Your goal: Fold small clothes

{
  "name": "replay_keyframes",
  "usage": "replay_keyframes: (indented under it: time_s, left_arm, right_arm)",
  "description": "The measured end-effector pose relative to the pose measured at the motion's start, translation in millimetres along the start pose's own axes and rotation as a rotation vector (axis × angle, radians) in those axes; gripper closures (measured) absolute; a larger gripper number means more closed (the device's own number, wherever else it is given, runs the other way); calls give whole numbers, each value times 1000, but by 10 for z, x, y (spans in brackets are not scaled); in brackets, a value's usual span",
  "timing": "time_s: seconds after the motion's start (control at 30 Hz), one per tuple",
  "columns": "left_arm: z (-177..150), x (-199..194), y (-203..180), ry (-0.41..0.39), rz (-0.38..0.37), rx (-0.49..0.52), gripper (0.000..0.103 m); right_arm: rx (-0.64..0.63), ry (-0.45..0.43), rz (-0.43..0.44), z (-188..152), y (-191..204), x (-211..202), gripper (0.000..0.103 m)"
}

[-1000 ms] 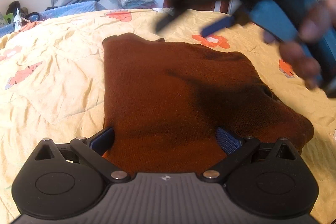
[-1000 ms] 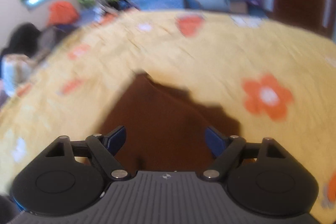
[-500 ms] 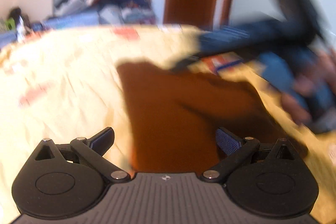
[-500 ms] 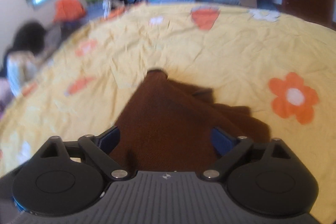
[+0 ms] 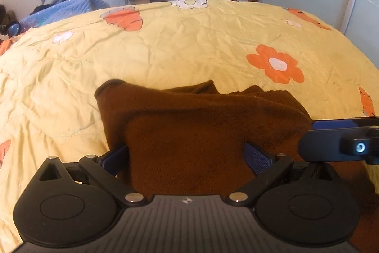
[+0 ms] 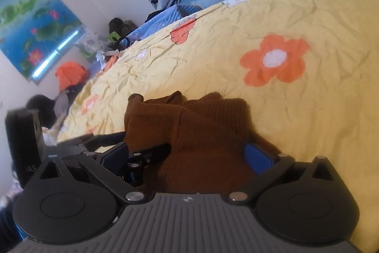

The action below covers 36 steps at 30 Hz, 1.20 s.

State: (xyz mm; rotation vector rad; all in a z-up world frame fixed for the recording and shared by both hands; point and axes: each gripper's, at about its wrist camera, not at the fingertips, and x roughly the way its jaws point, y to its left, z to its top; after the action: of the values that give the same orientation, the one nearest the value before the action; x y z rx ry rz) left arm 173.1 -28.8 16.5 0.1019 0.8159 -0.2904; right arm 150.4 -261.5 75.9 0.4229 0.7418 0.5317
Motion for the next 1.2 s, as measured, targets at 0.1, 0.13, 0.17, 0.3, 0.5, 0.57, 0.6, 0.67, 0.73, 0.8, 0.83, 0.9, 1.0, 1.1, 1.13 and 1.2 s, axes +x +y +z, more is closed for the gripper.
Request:
replay_keyframes:
  time_s: [0.1,0.13,0.17,0.3,0.5,0.57,0.6,0.67,0.73,0.8,0.83,0.9,1.0,1.1,1.13,1.2]
  left_arm:
    - [-58,-110,45,-10,33,-46,0]
    - [-111,-213,88,-20,53,-79,0]
    - [-197,-348,146,-27,56,-119,0]
    - [-718,-814,532,6,-146,-350,0]
    - [-1092,-954,635,49,-430,-562,0]
    - [-1069,-924,562,85,-476,-554,1]
    - [-1047,-909,513,106,-488,-530,3]
    - [-1009,-915,449,128,-463,-483,12]
    - [-992,-951,402,148,-399,-429,50]
    - [-1008,-957,394,156,-349,-371,69]
    - [-1015,-958,393,151,-349,-345,71]
    - [-990,-992,319,134,-309,-255,70]
    - [-963,-1129,229,110,-264,-173,68]
    - [-1007,-1373,177,43,-214,-148,41]
    - [-1045,-1457,174,6,-209,-145,26]
    - [-1122,-1612,104,-72,-164,-122,21]
  right_arm:
    - [-18,0,-42,13,20,31,2]
    - [7,-2,-54,24,14,-15,5]
    - [56,-10,-56,11,-21,-121,8]
    - [179,-71,101,-258,-165,-852,0]
    - [263,49,136,-791,-371,-1008,5]
    - [253,62,154,-842,-289,-955,8]
    - [260,77,168,-854,-258,-920,15]
    - [244,124,185,-894,-171,-841,33]
    - [174,148,155,-933,-62,-802,50]
    - [125,154,128,-954,-17,-799,65]
    - [114,149,131,-963,-30,-806,67]
    - [118,134,151,-983,-83,-798,71]
    - [119,134,142,-976,-54,-836,67]
    - [120,122,85,-995,67,-1017,41]
    - [97,96,68,-1017,149,-1117,38]
    - [44,30,54,-1082,297,-1316,36]
